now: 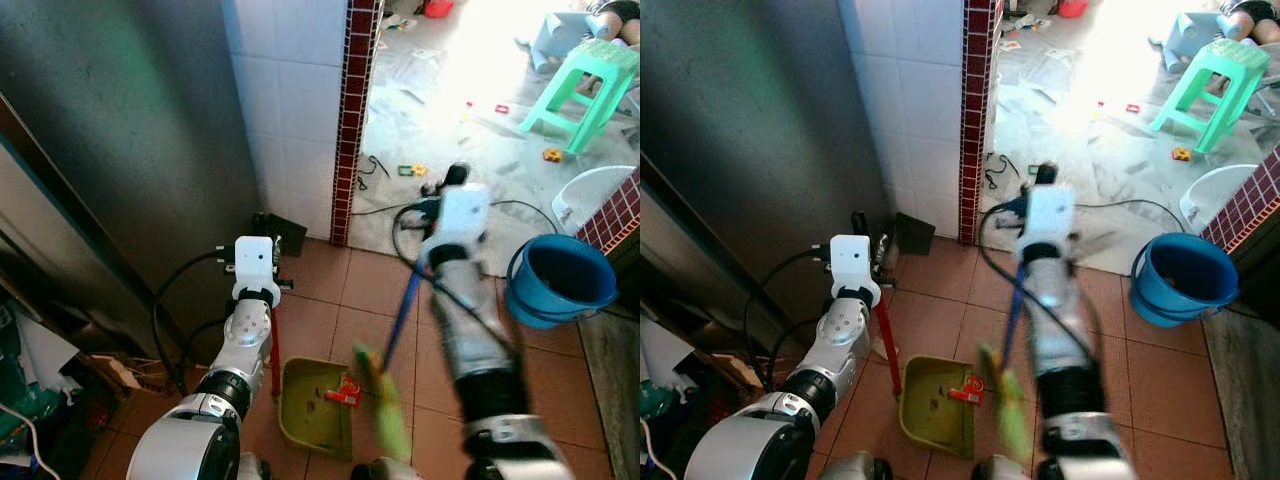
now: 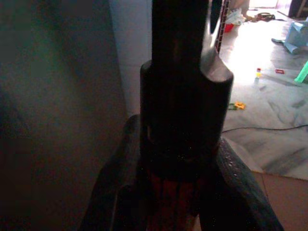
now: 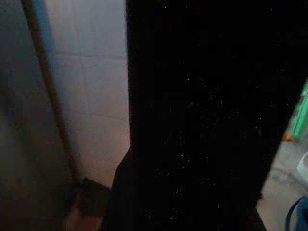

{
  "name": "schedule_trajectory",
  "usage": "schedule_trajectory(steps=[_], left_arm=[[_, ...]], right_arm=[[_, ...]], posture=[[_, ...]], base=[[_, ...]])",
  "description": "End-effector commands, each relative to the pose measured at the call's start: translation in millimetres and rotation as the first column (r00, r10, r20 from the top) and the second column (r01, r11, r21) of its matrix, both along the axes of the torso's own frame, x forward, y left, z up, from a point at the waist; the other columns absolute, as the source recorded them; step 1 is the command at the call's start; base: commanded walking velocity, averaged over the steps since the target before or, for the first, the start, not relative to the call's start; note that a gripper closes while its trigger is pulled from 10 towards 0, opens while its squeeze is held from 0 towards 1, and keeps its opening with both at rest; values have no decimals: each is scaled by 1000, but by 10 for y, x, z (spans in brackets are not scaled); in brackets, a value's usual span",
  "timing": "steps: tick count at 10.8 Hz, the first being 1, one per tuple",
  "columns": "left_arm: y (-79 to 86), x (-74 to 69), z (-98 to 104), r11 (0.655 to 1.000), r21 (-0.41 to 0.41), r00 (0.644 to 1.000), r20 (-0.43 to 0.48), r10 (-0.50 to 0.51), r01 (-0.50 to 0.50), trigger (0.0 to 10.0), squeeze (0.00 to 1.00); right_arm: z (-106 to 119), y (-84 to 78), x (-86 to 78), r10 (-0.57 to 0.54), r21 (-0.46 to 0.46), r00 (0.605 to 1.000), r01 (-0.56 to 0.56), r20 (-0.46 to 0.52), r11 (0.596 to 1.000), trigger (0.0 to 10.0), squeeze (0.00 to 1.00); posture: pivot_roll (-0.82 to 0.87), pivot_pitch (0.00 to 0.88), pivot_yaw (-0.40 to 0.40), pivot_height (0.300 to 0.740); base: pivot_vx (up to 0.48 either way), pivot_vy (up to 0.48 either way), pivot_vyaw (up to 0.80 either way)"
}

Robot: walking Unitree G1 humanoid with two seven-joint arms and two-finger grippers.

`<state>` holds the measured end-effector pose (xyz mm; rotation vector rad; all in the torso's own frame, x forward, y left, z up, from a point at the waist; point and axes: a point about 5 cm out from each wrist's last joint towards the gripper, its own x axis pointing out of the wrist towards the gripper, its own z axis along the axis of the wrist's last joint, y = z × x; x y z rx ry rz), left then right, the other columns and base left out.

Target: Sweep floor

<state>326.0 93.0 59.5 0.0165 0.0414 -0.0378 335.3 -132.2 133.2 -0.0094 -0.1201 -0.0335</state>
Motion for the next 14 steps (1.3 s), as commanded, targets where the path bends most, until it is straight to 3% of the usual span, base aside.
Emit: schedule_trajectory(steps=[1, 2, 3, 7, 11, 14], left_arm=[[7, 37, 37, 1000, 11, 1000, 5, 1, -1, 10000, 0], [6, 38, 38, 1000, 10, 1000, 5, 1, -1, 10000, 0], [12, 39, 42, 1000, 2, 1000, 7, 6, -6, 10000, 0], [20, 44, 48, 1000, -15, 1000, 10, 1, -1, 10000, 0], [45, 57, 40, 999, 42, 1000, -3, 28, -28, 10000, 0], [90, 81, 77, 999, 16, 999, 9, 47, -48, 10000, 0]], right_arm=[[12, 81, 24, 11, 41, 1000, -10, -10, 999, 10000, 0], [21, 113, 31, 20, 59, 1000, -20, -10, 998, 10000, 0], [73, 175, 50, 45, 137, 999, -43, -7, 990, 10000, 0], [340, 105, 146, 55, 238, 998, -62, 34, 969, 10000, 0], [673, 19, 236, 116, 235, 987, -139, 108, 962, 10000, 0], [937, -48, 225, 164, 60, 957, -183, 240, 981, 10000, 0]], posture=[[-101, 15, 27, 740], [-99, 14, 26, 740], [-100, 12, 24, 740], [-108, 8, 29, 740], [-110, 3, 35, 740], [-110, 0, 33, 740]], base=[[0, 0, 0], [0, 0, 0], [0, 0, 0], [0, 0, 0], [0, 0, 0], [0, 0, 0]])
